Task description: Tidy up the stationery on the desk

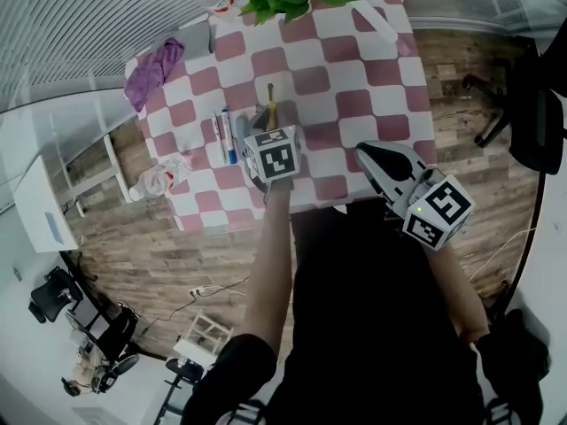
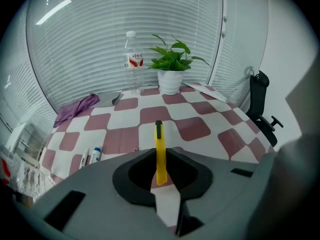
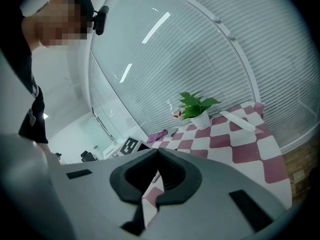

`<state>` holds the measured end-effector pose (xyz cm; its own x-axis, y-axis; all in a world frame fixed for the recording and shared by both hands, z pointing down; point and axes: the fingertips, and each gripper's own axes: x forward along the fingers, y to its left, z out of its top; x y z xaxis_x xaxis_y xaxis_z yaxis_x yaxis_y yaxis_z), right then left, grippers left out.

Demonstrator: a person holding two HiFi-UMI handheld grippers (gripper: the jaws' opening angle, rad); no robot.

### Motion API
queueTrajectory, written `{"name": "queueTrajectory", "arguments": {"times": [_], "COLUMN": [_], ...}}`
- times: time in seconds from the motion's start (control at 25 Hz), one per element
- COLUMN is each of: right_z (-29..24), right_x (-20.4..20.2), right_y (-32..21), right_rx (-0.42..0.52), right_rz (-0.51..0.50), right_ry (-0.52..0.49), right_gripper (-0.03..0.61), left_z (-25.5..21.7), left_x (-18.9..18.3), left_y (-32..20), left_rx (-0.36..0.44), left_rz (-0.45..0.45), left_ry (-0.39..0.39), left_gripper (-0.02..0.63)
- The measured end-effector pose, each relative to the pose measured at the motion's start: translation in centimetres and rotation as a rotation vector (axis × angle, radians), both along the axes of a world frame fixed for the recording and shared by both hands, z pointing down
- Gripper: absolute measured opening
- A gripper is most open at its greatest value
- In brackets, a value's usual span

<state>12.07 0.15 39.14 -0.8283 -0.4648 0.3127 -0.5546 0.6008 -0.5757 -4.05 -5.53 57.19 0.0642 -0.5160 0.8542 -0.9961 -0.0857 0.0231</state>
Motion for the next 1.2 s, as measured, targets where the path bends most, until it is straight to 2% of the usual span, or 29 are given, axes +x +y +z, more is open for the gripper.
{"name": "queueTrajectory", "arguments": {"times": [0.48,0.88,1.2], "right_z": [0.0,0.0,-0.1], "right_x": [-1.2,-1.6,-1.8], "right_y": [0.9,1.4,1.8], "right_rx": [0.005,0.006,0.006], "right_rz": [-0.046,-0.06,-0.055], "right_ry": [0.01,0.015,-0.01], "right_gripper": [0.021,0.021,0.021], "left_z": [2.3,2.9,2.5], "left_x": [0.6,0.2,0.4], "left_y": [5.1,4.9,5.8], "left_rx": [-0.098,-0.08,-0.084], "left_rz": [-0.066,-0.089,-0.061], "left_ry": [0.027,0.044,0.01], "left_gripper": [0.083,0.083,0.115]}}
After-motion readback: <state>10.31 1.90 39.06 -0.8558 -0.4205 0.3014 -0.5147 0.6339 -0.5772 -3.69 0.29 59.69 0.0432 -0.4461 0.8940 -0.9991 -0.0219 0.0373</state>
